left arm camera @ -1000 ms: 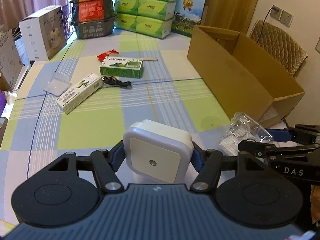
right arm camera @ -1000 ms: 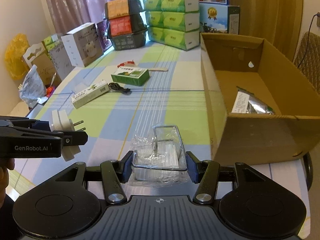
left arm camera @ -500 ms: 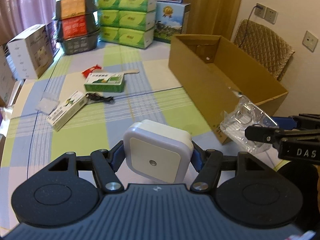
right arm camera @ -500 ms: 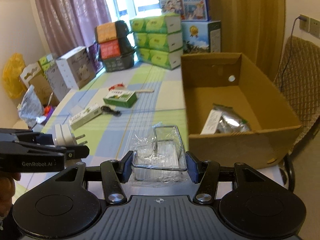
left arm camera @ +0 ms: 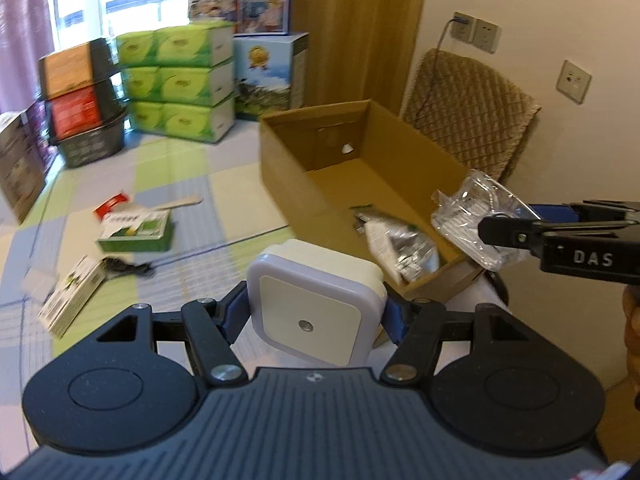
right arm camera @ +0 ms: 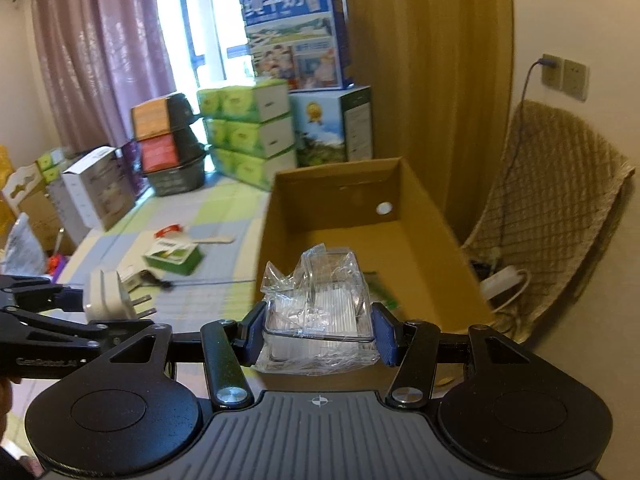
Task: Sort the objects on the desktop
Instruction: 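Carry the night-light plug and the hook package over the cardboard box with both tools, then open left tool over box dropping night light while right tool releases hook package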
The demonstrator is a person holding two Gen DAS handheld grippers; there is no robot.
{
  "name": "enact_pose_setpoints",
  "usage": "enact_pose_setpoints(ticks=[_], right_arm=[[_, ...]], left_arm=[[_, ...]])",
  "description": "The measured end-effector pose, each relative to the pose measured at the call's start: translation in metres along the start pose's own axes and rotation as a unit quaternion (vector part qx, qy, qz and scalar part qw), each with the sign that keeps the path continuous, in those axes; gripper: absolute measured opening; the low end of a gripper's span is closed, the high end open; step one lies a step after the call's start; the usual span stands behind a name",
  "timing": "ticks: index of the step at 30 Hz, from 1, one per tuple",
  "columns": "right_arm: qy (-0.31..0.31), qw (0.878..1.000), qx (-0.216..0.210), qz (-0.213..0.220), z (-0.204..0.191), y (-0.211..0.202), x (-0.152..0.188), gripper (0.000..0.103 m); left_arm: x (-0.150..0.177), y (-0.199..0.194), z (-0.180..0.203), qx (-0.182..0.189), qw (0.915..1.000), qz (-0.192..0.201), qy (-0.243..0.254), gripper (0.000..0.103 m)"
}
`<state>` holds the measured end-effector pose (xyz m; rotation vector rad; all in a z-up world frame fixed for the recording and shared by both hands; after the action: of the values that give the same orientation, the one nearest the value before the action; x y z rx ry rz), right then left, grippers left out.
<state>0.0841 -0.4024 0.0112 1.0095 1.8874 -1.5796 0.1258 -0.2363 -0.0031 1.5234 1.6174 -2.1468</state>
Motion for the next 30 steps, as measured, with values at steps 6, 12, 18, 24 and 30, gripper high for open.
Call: enact_pose_setpoints(ticks=[6,12,18,24,30], right_arm=[[-0.001,1.000,0.012,-0.001,0.026,0.009,-0.013,0.051],[0.005,1.000,0.020,-0.002,0.044,0.022,-0.021,0.051],[0.033,0.999,0.024,-0.004,0.065,0.033,-0.031,0.051],[0.048,0.998,0.035,-0.001,0.081,0.040,-0.039,0.051],[0.051,0.998,0.040,-0.006,0.084,0.046,-0.038,0.051]], left_arm=[[-0.027,0.016,0.021,0.014,0.9997,0.003,0.021,0.062],[-0.045,0.034,0.035,0.024,0.9991,-0.001,0.035,0.062],[-0.058,0.059,0.049,0.036,0.9978,-0.008,0.054,0.062],[-0.063,0.091,0.060,0.063,0.9964,-0.028,0.048,0.062],[-0.070,0.115,0.062,0.059,0.9965,-0.039,0.045,0.070]])
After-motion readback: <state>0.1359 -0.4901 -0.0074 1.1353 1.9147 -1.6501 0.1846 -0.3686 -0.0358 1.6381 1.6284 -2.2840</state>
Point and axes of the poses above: each gripper's, at about its wrist camera, not at the fingertips, and y roughly the way its jaws point, z to its right, x to its underside, the point moved 10 cm from there along y, roughly the way its jaws point, and after that the axes turned 9 degrees about y, right-handed, at the moved point
